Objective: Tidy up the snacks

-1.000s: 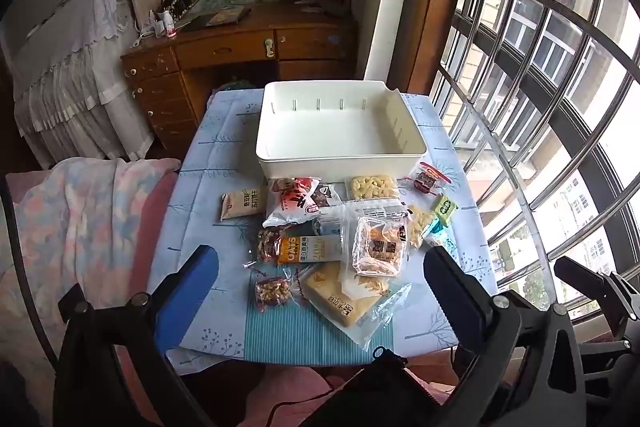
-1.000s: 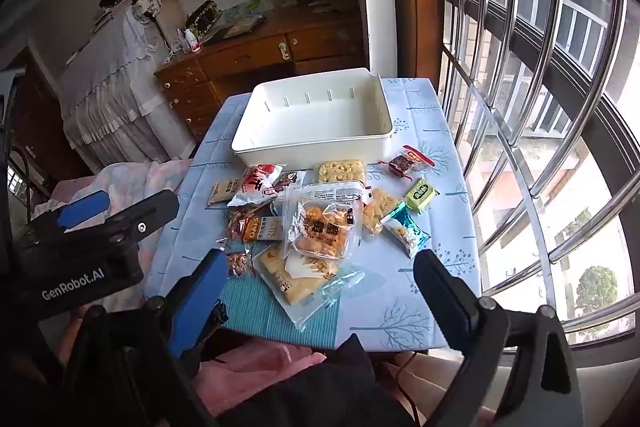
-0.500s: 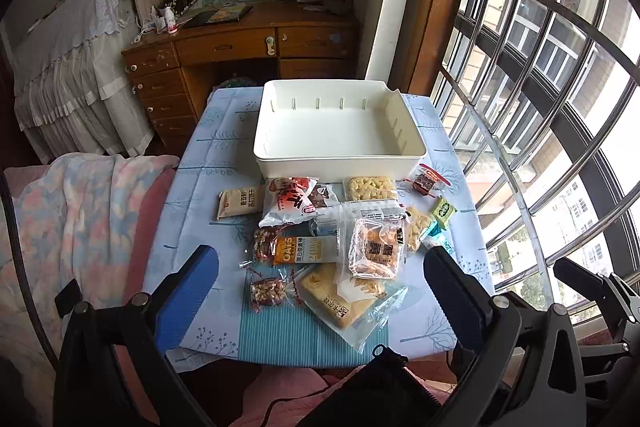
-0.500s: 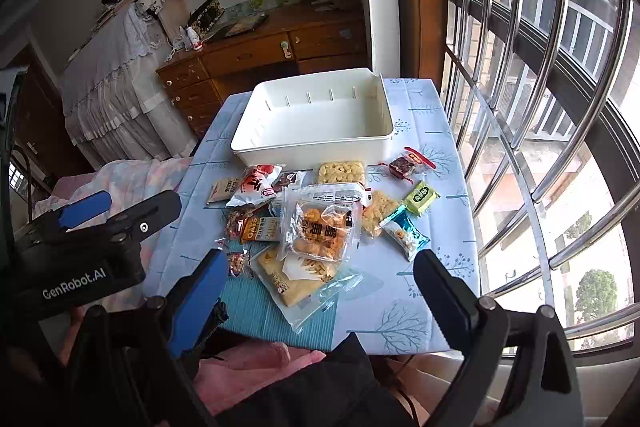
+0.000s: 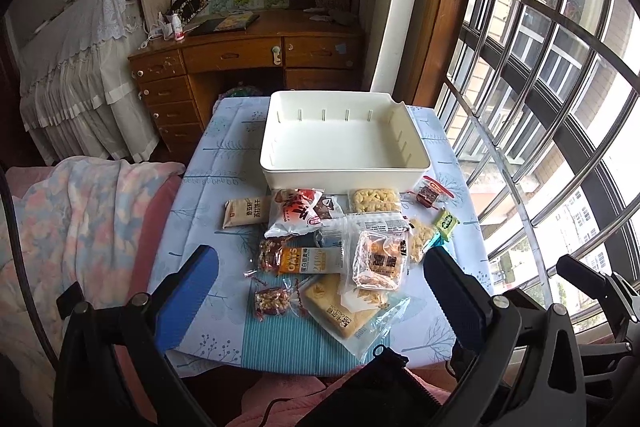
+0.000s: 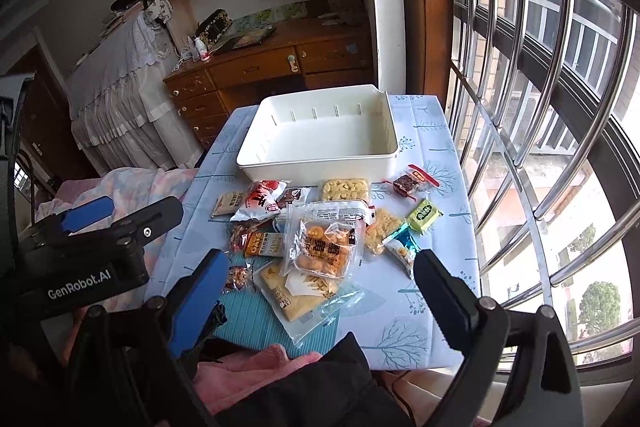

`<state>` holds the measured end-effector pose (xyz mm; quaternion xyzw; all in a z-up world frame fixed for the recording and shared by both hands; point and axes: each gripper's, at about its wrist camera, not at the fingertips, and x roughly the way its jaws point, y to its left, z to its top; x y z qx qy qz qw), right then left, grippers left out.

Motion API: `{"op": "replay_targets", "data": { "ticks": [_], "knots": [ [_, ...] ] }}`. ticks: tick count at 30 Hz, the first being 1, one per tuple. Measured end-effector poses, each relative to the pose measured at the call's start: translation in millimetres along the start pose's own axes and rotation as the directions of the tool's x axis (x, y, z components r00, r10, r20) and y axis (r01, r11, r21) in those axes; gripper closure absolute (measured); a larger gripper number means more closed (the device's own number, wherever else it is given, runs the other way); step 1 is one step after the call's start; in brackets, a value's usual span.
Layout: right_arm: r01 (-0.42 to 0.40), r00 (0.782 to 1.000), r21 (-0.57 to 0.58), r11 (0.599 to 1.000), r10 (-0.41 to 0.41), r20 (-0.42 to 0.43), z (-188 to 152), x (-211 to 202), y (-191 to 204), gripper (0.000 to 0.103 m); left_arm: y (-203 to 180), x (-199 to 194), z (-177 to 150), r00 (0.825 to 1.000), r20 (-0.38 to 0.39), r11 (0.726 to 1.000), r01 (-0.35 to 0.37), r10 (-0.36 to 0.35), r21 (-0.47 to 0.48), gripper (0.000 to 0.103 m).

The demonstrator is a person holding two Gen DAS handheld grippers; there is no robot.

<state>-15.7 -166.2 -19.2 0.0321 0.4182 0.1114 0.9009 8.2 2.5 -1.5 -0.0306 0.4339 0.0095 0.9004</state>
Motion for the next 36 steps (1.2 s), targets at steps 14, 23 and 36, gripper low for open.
{"op": "replay_targets", "data": {
  "ticks": [14,23,36],
  "knots": [
    [-0.018,0.999,-0.010,1.000,0.018,0.031,0,-8,5,0.008,1,-21,-2,0.999,0.006,0.997,-0.053,0.053,0.047,0.001],
    [-0.009,0.998,-0.070,0.998,0.013,0.058,-8,-13,13,0.008,15,-30,-16,1.000,-0.025,1.000,0.013,-0.013,0.016,0.001],
    [0.076,0.991,-0.252,0.965,-0.044,0.128,-28,3,34,0.008,53,10,-38,0.984,-0.173,0.996,0.038,-0.051,-0.077,0.001]
  ]
}}
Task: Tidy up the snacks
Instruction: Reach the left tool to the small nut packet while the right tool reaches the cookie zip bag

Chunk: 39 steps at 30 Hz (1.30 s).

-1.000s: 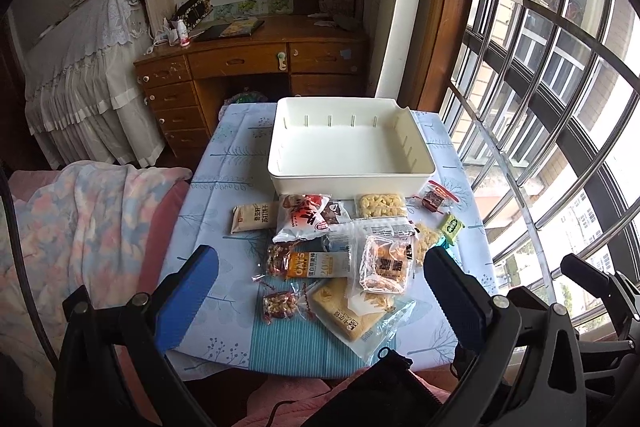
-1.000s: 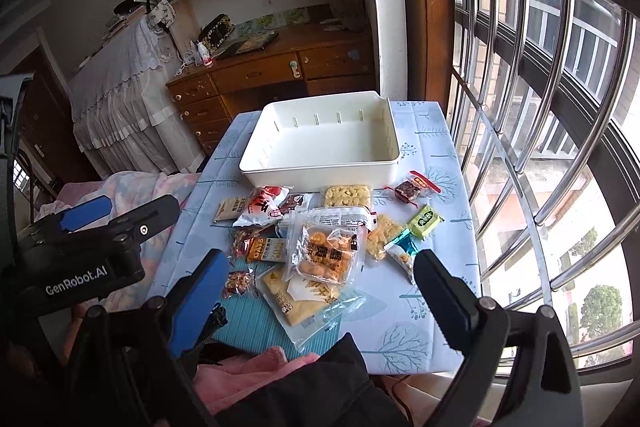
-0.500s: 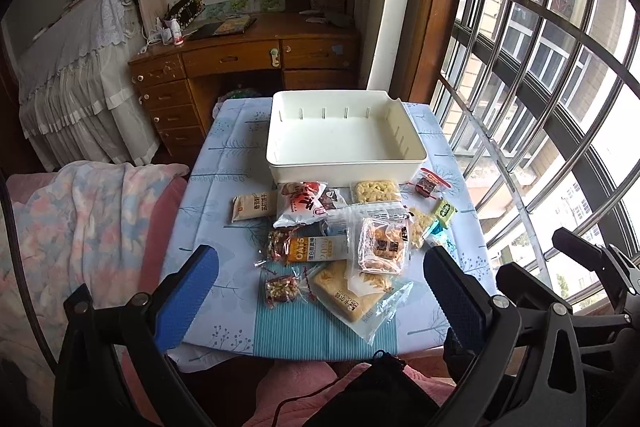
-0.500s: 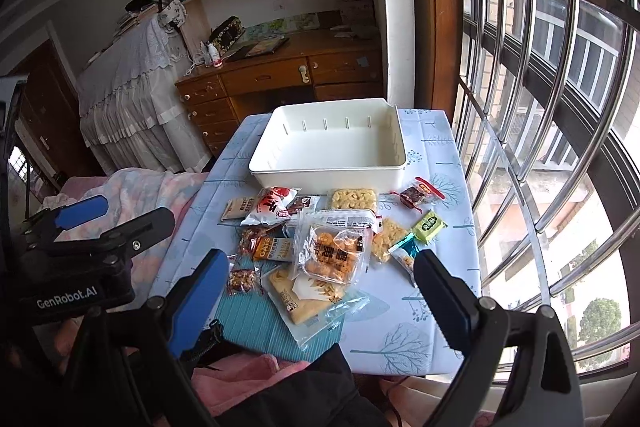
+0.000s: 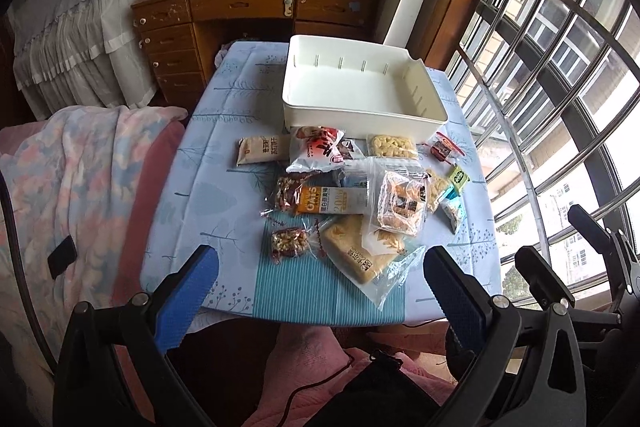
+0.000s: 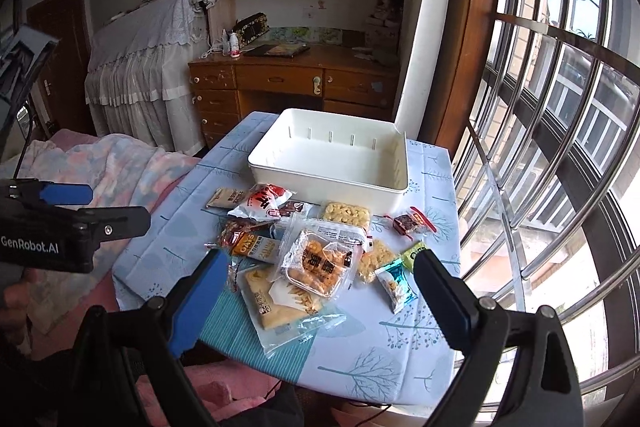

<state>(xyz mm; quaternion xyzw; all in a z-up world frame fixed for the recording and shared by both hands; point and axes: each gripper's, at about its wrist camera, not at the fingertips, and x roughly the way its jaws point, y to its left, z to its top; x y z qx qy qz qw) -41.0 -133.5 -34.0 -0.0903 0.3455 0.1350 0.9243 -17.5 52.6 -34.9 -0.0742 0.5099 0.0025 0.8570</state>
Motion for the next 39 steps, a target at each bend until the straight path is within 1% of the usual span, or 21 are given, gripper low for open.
{"op": "replay_targets", "data": {
  "ticks": [4,6,8,11,17,21,24,26,28,31,34,39],
  "knots": [
    [-0.001,1.000,-0.018,1.000,0.000,-0.030,-6,10,3,0.008,4,27,0,0.998,-0.066,1.000,0.007,-0.007,-0.004,0.001],
    [0.000,0.998,-0.031,1.000,-0.002,-0.058,-11,19,4,0.008,6,43,-1,0.995,-0.100,1.000,-0.004,0.004,-0.007,0.001],
    [-0.013,0.996,-0.037,0.999,0.009,-0.086,-16,27,4,0.008,8,60,-2,0.991,-0.129,1.000,-0.020,0.019,-0.004,0.001],
    [-0.033,0.992,-0.053,0.998,0.026,-0.121,-24,40,6,0.008,13,86,-3,0.985,-0.173,1.000,-0.017,0.014,-0.016,0.001],
    [-0.084,0.978,-0.093,0.992,0.063,-0.201,-33,66,8,0.008,26,132,0,0.964,-0.265,0.997,-0.032,0.013,-0.066,0.001],
    [-0.115,0.966,-0.093,0.989,0.090,-0.242,-33,84,8,0.008,34,160,4,0.948,-0.317,0.994,-0.046,0.013,-0.096,0.001],
    [-0.122,0.961,-0.107,0.987,0.090,-0.261,-32,98,8,0.008,40,184,7,0.930,-0.366,0.990,-0.054,0.002,-0.132,0.001],
    [-0.125,0.957,-0.125,0.984,0.086,-0.277,-31,108,8,0.008,45,202,8,0.915,-0.404,0.986,-0.058,-0.010,-0.157,0.001],
    [-0.114,0.955,-0.171,0.979,0.061,-0.289,-31,119,12,0.008,51,218,9,0.896,-0.443,0.980,-0.074,-0.015,-0.183,0.001],
    [-0.106,0.951,-0.257,0.960,0.023,-0.307,-32,139,18,0.008,60,243,10,0.869,-0.493,0.972,-0.085,-0.036,-0.221,0.002],
    [-0.097,0.948,-0.325,0.941,-0.013,-0.318,-32,158,23,0.008,64,262,12,0.845,-0.533,0.968,-0.088,-0.052,-0.233,0.002],
    [-0.102,0.947,-0.454,0.885,-0.053,-0.317,-34,188,32,0.008,69,289,10,0.801,-0.593,0.962,-0.094,-0.081,-0.258,0.002]
  ]
}}
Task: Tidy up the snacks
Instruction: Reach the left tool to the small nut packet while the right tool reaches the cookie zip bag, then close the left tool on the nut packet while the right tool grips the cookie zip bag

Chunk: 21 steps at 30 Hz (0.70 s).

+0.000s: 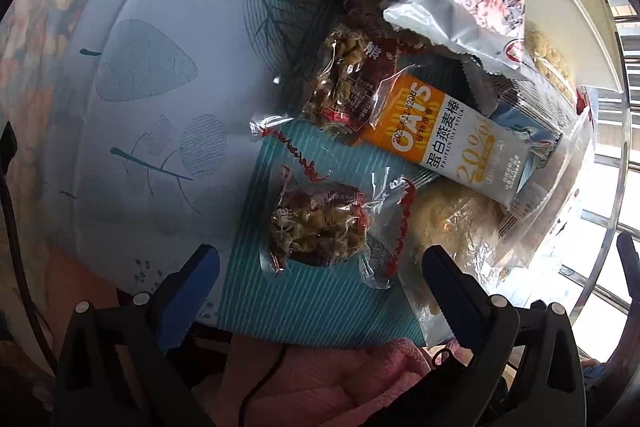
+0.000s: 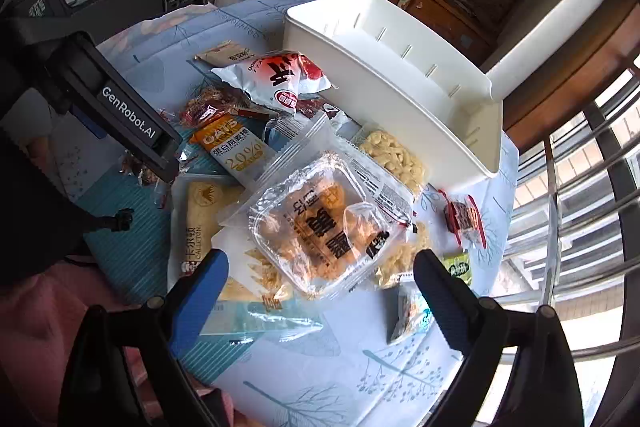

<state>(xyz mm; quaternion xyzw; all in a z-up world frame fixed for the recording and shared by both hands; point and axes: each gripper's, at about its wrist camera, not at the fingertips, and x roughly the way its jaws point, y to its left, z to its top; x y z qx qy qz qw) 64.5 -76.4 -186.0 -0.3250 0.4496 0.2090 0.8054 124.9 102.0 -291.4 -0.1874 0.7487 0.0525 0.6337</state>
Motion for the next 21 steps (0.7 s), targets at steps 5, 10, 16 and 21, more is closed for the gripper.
{"op": "replay_targets", "data": {
  "ticks": [5,10,16,21],
  "knots": [
    [0.025,0.998,-0.083,0.996,-0.029,-0.048,11,30,5,0.008,4,17,16,0.998,-0.055,1.000,0.009,-0.008,0.003,0.003],
    [0.014,0.998,-0.155,0.988,-0.025,-0.064,15,48,11,0.008,3,27,32,0.995,-0.100,1.000,0.031,-0.030,0.001,0.008],
    [0.009,0.996,-0.175,0.984,-0.025,-0.091,19,68,10,0.008,-7,36,54,0.991,-0.129,0.999,0.035,-0.033,0.010,0.015],
    [0.012,0.994,-0.159,0.987,-0.028,-0.102,21,78,8,0.008,-13,40,62,0.988,-0.138,0.998,0.066,-0.065,0.003,0.023]
  ]
}}
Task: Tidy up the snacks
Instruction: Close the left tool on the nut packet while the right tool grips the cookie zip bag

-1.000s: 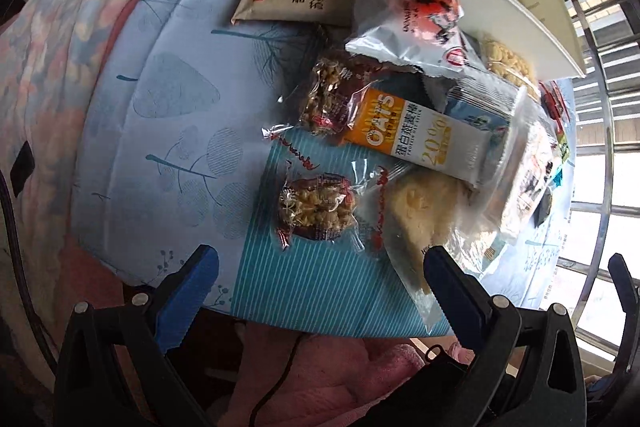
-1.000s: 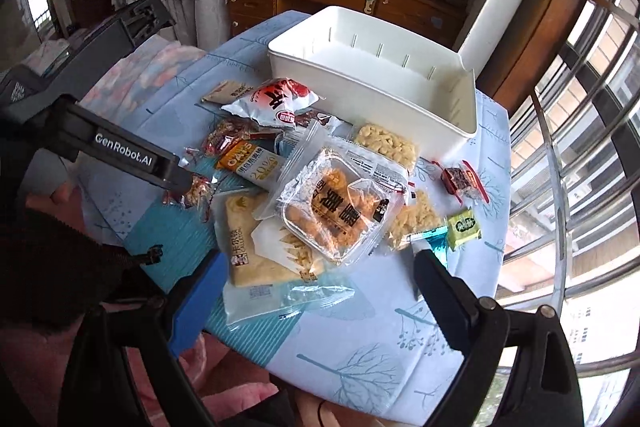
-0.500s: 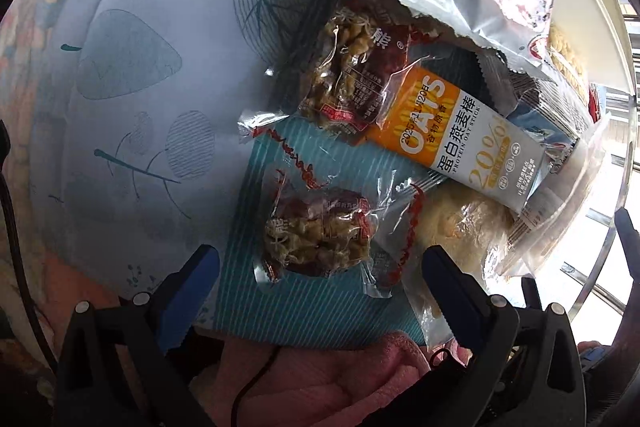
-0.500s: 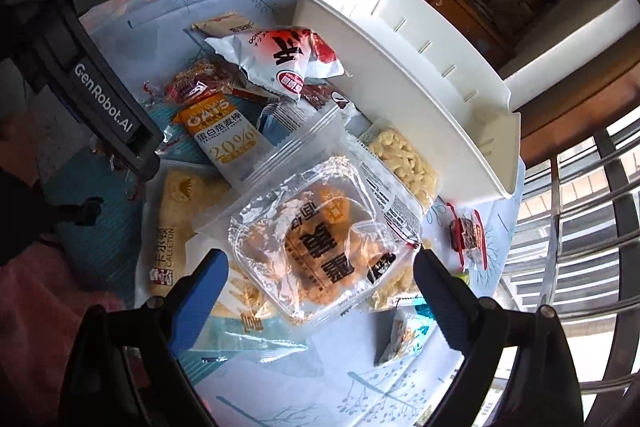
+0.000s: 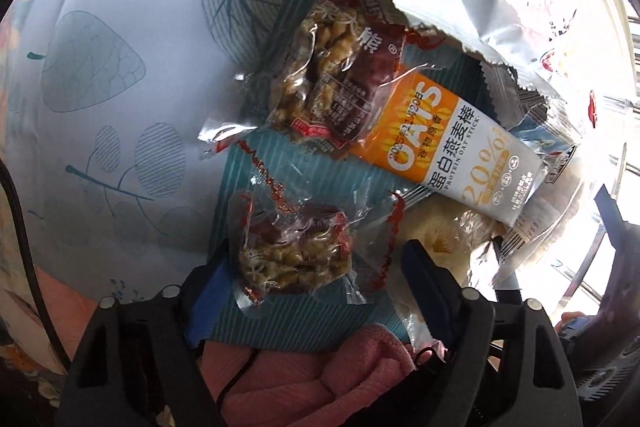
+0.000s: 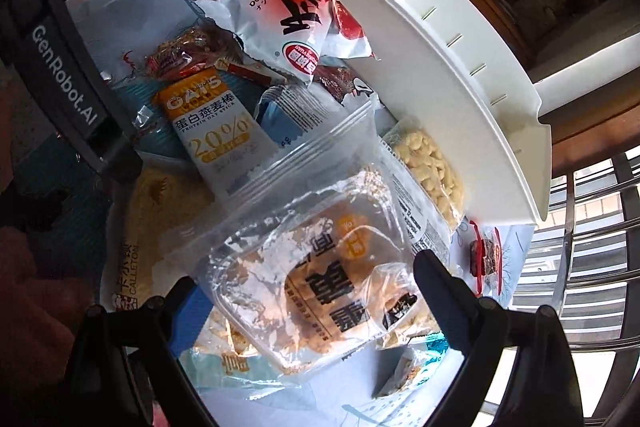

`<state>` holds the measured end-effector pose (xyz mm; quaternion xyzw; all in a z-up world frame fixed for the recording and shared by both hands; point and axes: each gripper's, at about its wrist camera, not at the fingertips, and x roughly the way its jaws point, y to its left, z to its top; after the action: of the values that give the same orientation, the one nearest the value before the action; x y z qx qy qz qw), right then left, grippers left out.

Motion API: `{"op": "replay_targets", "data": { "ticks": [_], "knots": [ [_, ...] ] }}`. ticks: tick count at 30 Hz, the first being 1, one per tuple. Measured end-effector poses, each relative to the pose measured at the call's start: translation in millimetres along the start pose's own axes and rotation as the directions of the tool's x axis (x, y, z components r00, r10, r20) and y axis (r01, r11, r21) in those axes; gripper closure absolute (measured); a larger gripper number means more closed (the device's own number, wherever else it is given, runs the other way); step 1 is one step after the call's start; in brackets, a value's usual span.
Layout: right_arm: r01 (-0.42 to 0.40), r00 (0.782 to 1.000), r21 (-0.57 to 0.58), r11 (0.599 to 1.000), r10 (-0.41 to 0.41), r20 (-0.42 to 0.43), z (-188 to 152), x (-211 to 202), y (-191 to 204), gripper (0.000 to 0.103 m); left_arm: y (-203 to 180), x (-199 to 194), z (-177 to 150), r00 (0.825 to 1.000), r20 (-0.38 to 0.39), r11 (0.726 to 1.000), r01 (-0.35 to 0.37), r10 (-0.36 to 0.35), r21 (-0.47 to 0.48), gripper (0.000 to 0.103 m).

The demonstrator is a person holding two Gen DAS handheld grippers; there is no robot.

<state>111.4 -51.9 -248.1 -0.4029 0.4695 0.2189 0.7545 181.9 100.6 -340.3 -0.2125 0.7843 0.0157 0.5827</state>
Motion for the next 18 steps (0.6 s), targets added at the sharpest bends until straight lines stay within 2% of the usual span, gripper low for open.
{"op": "replay_targets", "data": {
  "ticks": [8,11,18],
  "knots": [
    [-0.016,1.000,0.036,0.999,0.016,0.020,1,7,-3,0.008,3,-5,2,1.000,0.000,1.000,0.028,-0.028,-0.010,0.029],
    [-0.021,1.000,0.041,0.999,0.020,0.019,1,7,-4,0.011,10,-2,-1,1.000,0.010,1.000,0.020,-0.020,-0.017,0.037],
    [-0.025,1.000,0.067,0.997,0.025,0.002,1,1,-4,0.020,27,-7,-16,0.999,0.023,0.999,0.038,-0.038,-0.036,0.041]
  ]
}}
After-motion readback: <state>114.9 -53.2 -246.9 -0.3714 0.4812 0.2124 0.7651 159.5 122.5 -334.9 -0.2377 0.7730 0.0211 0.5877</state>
